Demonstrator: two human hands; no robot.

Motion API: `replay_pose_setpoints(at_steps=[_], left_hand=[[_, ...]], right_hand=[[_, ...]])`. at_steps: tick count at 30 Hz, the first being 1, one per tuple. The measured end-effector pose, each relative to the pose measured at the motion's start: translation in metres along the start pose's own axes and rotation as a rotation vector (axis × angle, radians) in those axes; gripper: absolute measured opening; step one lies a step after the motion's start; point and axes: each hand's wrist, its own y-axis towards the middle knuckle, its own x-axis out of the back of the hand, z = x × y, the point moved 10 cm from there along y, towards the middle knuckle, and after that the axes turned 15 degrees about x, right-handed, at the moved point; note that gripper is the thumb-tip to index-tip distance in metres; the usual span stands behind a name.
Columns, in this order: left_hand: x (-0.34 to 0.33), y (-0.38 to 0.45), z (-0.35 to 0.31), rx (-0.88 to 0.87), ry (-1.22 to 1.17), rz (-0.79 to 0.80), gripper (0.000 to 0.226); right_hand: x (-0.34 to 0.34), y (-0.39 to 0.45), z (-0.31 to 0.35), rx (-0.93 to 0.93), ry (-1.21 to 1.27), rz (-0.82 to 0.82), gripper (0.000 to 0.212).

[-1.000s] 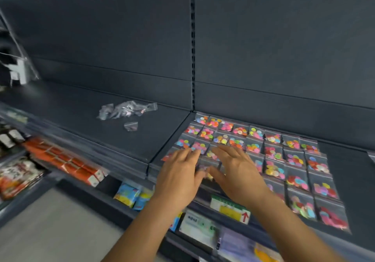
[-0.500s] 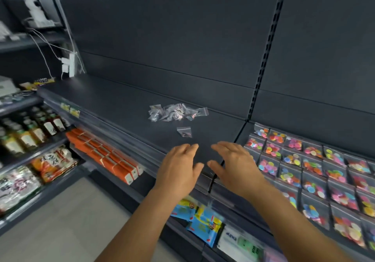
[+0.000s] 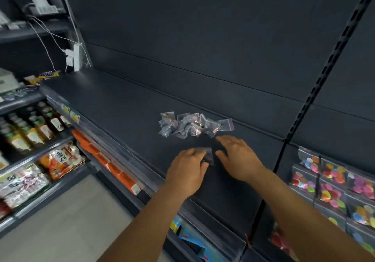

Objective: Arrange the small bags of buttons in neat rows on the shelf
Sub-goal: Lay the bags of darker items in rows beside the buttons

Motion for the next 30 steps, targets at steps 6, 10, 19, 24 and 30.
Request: replay_pose_setpoints(at_steps=[6, 10, 19, 24, 30], left_hand=[[-0.001, 0.027, 0.009, -0.011, -0.020, -0.016, 0.033], [0.007, 0.037, 0.024, 0.110, -0.074, -0.057, 0.035], [0.002, 0.039, 0.036, 0.269, -0.075, -0.009, 0.029], [-0.003, 0.039, 0.039, 0.306, -0.235, 0.034, 0.007], [0.003, 0.034, 0.046, 0.373, -0.728, 0.157, 0.012]], right_hand=[[-0.025, 0.047, -0.018, 0.009, 0.020, 0.145, 0.056], [-0.020, 0.052, -0.023, 0.061, 0.013, 0.076, 0.039], [-0.002, 0.052, -0.039, -0.145, 0.080, -0.122, 0.040], [-0.014, 0.052, -0.043, -0.250, 0.243, -0.128, 0.019], [0.007, 0.021, -0.042, -0.357, 0.676, -0.417, 0.016]])
